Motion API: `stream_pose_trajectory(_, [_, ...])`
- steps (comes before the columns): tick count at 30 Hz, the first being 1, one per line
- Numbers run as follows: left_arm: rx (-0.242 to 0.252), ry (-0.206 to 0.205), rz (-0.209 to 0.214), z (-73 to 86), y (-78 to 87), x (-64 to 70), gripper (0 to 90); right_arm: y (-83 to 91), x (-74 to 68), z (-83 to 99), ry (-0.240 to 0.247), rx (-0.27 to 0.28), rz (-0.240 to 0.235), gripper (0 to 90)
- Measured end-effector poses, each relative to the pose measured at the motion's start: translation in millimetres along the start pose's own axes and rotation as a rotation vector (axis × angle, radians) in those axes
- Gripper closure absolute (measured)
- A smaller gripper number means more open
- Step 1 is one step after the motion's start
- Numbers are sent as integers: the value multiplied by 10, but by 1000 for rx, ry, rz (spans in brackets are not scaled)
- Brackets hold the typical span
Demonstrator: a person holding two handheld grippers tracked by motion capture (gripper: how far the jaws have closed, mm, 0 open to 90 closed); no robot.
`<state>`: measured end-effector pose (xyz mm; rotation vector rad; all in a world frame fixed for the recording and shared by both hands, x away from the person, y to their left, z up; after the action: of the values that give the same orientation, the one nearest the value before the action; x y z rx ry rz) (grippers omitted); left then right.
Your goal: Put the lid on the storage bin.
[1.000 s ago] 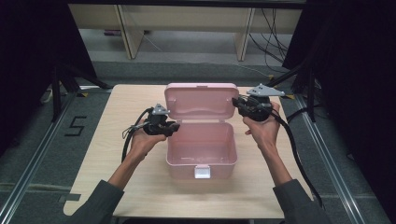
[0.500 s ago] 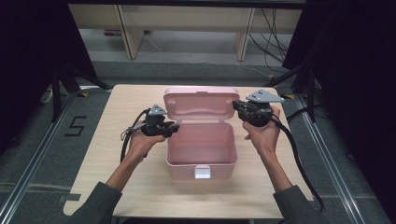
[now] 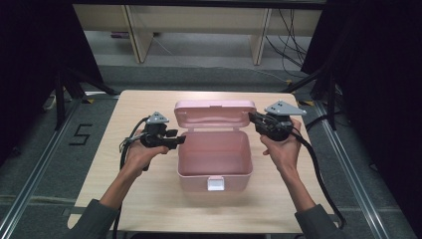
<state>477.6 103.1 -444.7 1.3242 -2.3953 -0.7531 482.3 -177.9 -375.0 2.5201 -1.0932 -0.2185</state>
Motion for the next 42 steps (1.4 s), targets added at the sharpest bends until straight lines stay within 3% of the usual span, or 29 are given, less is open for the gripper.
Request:
stream_pose_trajectory(2, [-3,-7,4,20,33,-10,535,12,-15,15,-4,-5,0,827])
stream_pose_trajectory(6, [22,29,12,45,97,-33,510,25,-56,40,-3,-3,-4,825])
stream_pose_trajectory(10, [26,34,25,94,186,-62,490,62,-73,74,1,0,-2,822])
stream_pose_trajectory(11, [21,20,22,114,214,-76,486,63,-78,81,-3,3,-2,820])
stream_pose_trajectory(17, [26,45,39,215,325,-83,449,105,-132,155,-30,1,-22,822])
stream_pose_trajectory(18, [32,46,35,223,331,-86,447,116,-120,161,-8,11,-12,822])
stream_pose_trajectory(19, [27,44,38,238,344,-94,447,120,-123,167,-9,12,-12,824])
stream_pose_trajectory(20, [30,47,35,243,352,-99,447,132,-150,186,-40,-6,-26,825])
stream_pose_trajectory(22, [36,54,37,254,367,-105,446,135,-110,174,-14,13,-14,824])
stream_pose_trajectory(23, [39,56,35,258,372,-107,446,134,-125,180,-38,9,-26,824])
stream_pose_trajectory(25, [34,54,40,269,383,-105,445,140,-134,186,-40,4,-17,830])
stream_pose_trajectory(26, [36,55,36,271,385,-104,445,140,-129,181,-13,2,-22,830])
stream_pose_trajectory(28, [36,53,40,275,391,-99,445,144,-145,185,-24,1,-20,828])
stream_pose_trajectory(30, [37,50,35,279,400,-97,444,157,-143,190,-50,3,-18,784])
stream_pose_trajectory(32, [38,47,36,282,406,-92,442,182,-95,167,-31,24,13,742])
stream_pose_trajectory(34, [40,48,35,284,406,-90,440,196,-105,137,-34,38,2,694])
stream_pose_trajectory(35, [39,46,35,284,403,-95,439,207,-90,116,-8,42,3,676])
stream_pose_trajectory(37, [33,50,39,290,400,-94,439,210,-83,77,0,42,4,640])
stream_pose_trajectory(38, [34,50,44,292,397,-92,439,200,-104,52,-14,46,-10,634])
stream_pose_trajectory(39, [35,52,44,294,395,-91,439,207,-88,31,1,45,4,649])
stream_pose_trajectory(41, [33,50,34,299,394,-99,438,208,-117,10,-15,39,-18,697])
stream_pose_trajectory(42, [26,45,38,306,395,-106,438,206,-107,-12,9,53,-3,739])
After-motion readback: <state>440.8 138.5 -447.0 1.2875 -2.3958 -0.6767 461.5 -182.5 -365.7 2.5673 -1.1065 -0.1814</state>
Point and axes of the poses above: each handheld gripper's, and its own axes: y roughly backward along the jaws, z roughly out of its underside, x roughly to its right, the point moved 7 cm from there along -y, roughly forward along the jaws, and after that the axes turned 12 degrees about -z, right-handed, at the moved point
